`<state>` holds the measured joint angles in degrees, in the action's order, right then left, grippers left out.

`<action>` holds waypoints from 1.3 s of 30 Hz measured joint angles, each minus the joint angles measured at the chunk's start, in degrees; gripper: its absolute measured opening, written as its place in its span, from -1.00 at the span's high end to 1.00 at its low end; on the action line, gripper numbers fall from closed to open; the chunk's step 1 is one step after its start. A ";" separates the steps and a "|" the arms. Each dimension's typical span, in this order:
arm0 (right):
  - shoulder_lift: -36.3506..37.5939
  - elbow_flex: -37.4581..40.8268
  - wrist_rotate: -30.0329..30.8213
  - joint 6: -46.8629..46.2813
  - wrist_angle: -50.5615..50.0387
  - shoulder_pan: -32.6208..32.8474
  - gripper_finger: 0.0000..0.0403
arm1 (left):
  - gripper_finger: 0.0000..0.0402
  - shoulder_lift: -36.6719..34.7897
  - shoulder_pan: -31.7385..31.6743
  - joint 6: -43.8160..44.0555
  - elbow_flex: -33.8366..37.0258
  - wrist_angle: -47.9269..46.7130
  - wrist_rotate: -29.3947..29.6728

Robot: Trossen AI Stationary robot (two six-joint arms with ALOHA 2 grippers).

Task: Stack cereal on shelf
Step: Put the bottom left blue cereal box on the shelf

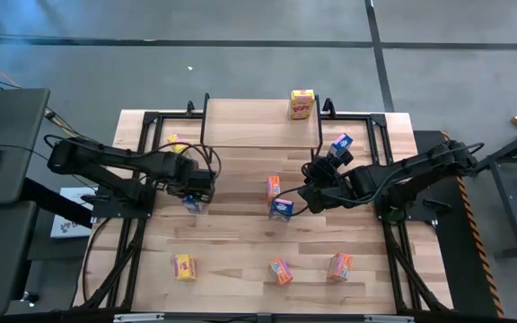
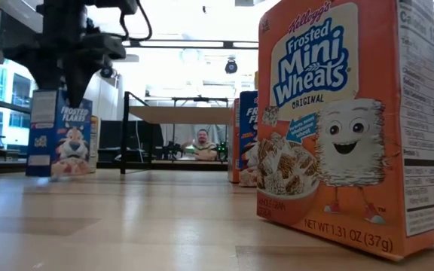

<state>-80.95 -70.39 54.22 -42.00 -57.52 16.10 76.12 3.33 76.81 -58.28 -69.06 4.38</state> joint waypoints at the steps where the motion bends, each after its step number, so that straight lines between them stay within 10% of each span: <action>1: 0.00 0.00 0.00 0.02 0.00 0.00 -0.01 | 0.07 -0.01 0.00 -1.18 -0.68 -0.01 -0.22; 22: 0.00 0.00 0.00 -0.02 0.02 0.00 -0.01 | 0.08 -0.04 -8.06 -43.05 -26.86 -0.68 -0.35; 39: 0.00 0.00 0.02 0.00 0.02 0.00 -0.01 | 0.08 -0.02 -29.63 -95.87 -39.85 5.96 16.23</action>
<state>-80.95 -70.39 54.24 -42.00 -57.49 16.10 76.10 -26.29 -19.06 -98.13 -63.09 20.61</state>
